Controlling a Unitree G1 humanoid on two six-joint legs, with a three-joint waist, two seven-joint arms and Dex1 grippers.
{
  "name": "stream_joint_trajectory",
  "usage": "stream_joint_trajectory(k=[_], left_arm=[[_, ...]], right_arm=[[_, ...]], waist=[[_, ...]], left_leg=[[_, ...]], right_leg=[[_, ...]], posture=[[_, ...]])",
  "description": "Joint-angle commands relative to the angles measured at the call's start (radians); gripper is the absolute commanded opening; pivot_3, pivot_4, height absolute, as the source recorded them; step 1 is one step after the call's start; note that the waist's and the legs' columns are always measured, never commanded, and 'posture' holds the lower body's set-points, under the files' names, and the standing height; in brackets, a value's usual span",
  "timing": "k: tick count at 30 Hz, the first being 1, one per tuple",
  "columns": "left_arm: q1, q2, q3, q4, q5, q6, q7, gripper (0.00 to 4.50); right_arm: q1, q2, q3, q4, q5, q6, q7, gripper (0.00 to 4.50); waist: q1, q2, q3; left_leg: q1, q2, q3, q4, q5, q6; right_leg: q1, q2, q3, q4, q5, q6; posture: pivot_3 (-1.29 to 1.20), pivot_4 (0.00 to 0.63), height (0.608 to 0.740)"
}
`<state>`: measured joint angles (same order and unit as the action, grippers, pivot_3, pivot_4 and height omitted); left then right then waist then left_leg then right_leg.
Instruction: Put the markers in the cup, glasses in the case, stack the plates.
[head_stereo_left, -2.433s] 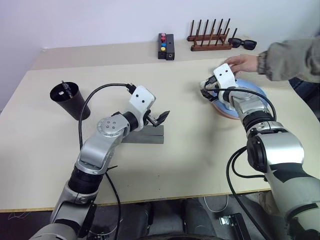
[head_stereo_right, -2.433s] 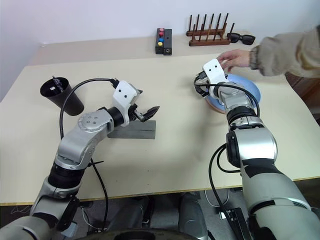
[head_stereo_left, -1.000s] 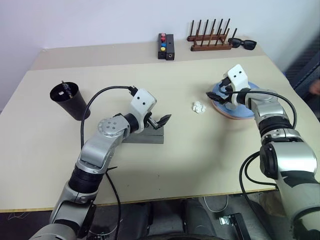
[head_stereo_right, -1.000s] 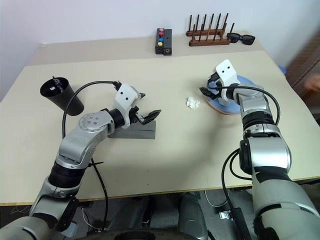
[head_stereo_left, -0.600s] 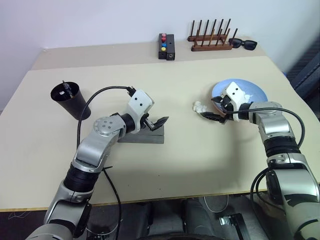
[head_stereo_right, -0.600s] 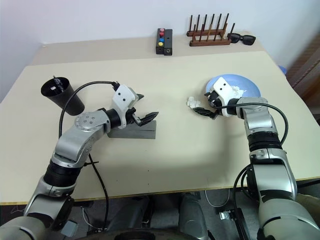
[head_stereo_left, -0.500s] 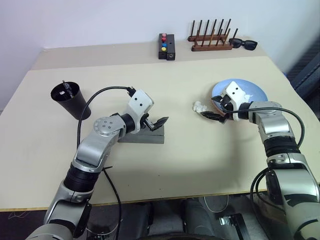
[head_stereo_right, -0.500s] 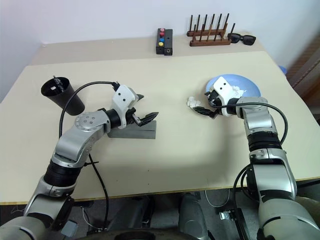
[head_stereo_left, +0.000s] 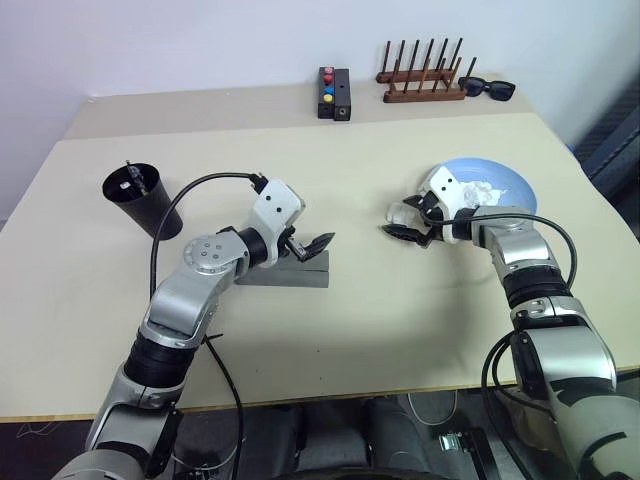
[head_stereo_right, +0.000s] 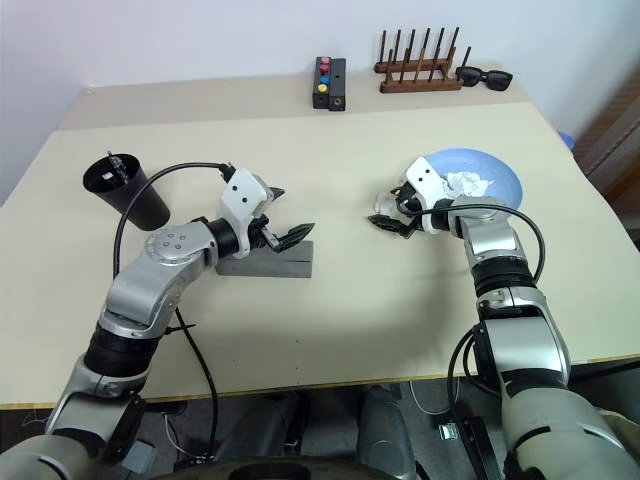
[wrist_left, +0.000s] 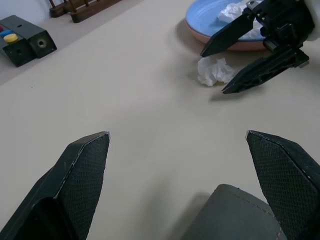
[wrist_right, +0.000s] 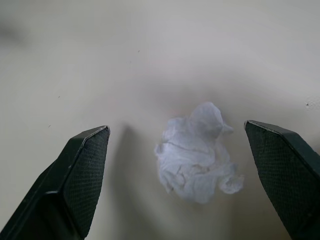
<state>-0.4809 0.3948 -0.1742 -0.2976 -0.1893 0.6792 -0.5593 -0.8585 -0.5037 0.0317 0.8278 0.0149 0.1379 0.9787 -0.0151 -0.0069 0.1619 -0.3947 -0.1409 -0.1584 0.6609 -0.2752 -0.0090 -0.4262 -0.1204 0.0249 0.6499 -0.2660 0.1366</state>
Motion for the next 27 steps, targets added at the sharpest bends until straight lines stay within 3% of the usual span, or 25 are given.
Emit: stream_joint_trajectory(k=[1, 8, 20, 27], left_arm=[[0.006, 0.012, 0.026, -0.055, -0.013, 0.007, 0.003, 4.50], [0.027, 0.050, 0.018, -0.075, -0.043, 0.007, -0.046, 4.50], [0.061, 0.134, 0.022, -0.079, -0.132, -0.082, -0.238, 4.50], [0.041, 0.128, 0.011, -0.067, -0.162, -0.110, -0.286, 4.50]], right_arm=[[-0.043, 0.005, -0.007, 0.022, 0.008, -0.025, -0.010, 3.56], [-0.050, 0.001, -0.009, 0.045, 0.007, -0.031, -0.017, 0.06], [-0.027, -0.054, -0.039, -0.044, 0.029, -0.019, -0.029, 0.06], [-0.049, -0.139, -0.112, -0.155, 0.085, 0.043, -0.051, 0.06]], waist=[[-0.001, 0.000, 0.000], [0.000, 0.000, 0.000], [0.001, 0.000, 0.000], [0.003, 0.000, 0.000]], left_leg=[[0.000, 0.000, 0.000, 0.000, 0.000, 0.000], [0.000, 0.000, 0.000, 0.000, 0.000, 0.000], [0.000, 0.000, 0.000, 0.000, 0.000, 0.000], [0.000, 0.000, 0.000, -0.001, 0.000, 0.000]], right_leg=[[0.000, 0.000, 0.000, 0.000, 0.000, 0.000], [0.000, 0.000, 0.000, 0.000, 0.000, 0.000], [0.000, 0.000, 0.000, 0.000, 0.000, 0.000], [0.000, 0.000, 0.000, 0.000, 0.000, 0.000]], posture=[[0.00, 0.150, 0.740], [0.00, 0.150, 0.740], [0.00, 0.150, 0.740], [0.00, 0.150, 0.740]])
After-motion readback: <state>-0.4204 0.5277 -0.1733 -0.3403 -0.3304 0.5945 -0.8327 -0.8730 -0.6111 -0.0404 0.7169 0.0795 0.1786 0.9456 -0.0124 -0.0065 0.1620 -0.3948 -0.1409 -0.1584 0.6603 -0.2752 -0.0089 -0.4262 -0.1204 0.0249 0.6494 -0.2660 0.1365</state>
